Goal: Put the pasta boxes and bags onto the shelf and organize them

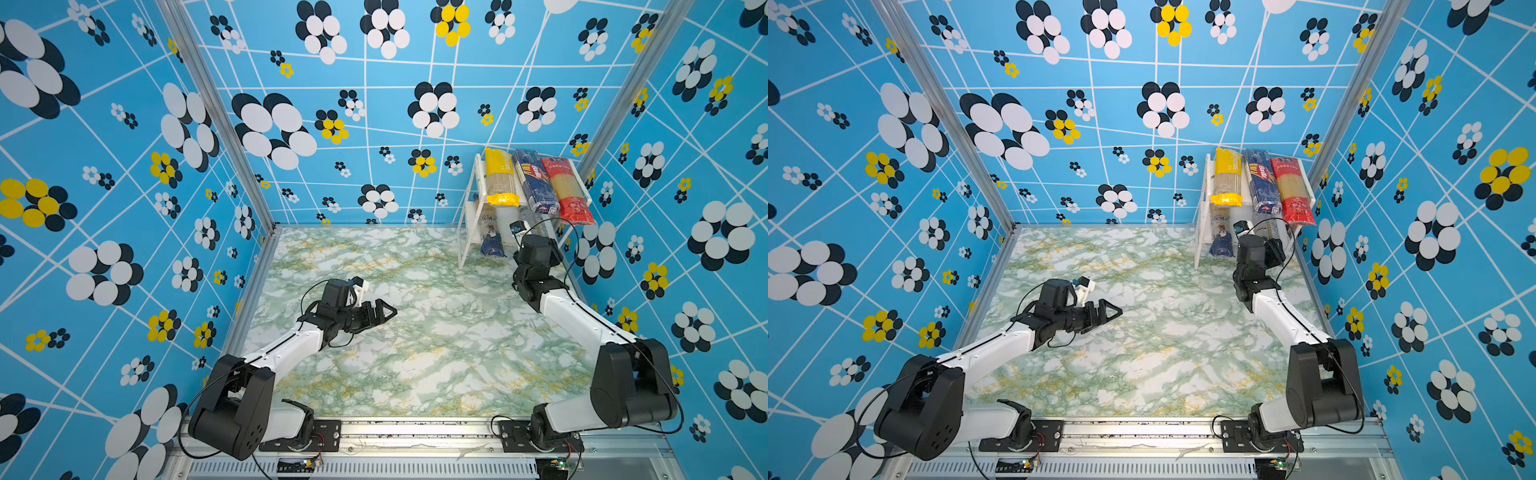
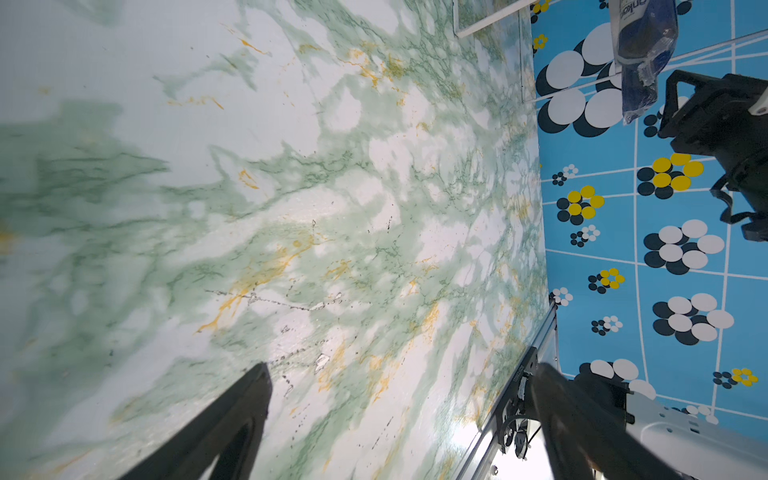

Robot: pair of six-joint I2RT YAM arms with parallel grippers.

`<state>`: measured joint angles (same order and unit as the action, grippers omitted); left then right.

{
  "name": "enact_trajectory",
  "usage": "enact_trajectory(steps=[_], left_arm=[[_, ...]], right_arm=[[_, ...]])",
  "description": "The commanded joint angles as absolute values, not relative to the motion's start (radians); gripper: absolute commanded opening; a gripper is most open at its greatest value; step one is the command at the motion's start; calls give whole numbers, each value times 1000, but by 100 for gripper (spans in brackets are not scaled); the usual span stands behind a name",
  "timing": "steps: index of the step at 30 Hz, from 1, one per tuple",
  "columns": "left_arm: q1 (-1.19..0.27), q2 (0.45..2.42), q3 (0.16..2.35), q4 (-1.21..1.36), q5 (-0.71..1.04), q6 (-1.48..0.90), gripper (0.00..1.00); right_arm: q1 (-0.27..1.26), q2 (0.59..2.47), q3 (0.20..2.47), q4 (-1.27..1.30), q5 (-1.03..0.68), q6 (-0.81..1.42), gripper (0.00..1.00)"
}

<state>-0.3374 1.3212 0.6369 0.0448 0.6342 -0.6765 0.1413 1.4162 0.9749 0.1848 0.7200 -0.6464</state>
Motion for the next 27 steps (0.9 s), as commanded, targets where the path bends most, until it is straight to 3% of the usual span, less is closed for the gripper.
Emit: enact_trajectory(steps=[1,15,27], left_arm=[[-326,1258,653,24,610,-662,99],[-318,1113,721,-91,475,-556,99],[-316,928,682,-35,257,-477,99]], right_arm=[[137,1328,965,-38,570,-520,68],[136,1121,974,-528,202,-222,74],[134,961,811,-398,-72,14,77]])
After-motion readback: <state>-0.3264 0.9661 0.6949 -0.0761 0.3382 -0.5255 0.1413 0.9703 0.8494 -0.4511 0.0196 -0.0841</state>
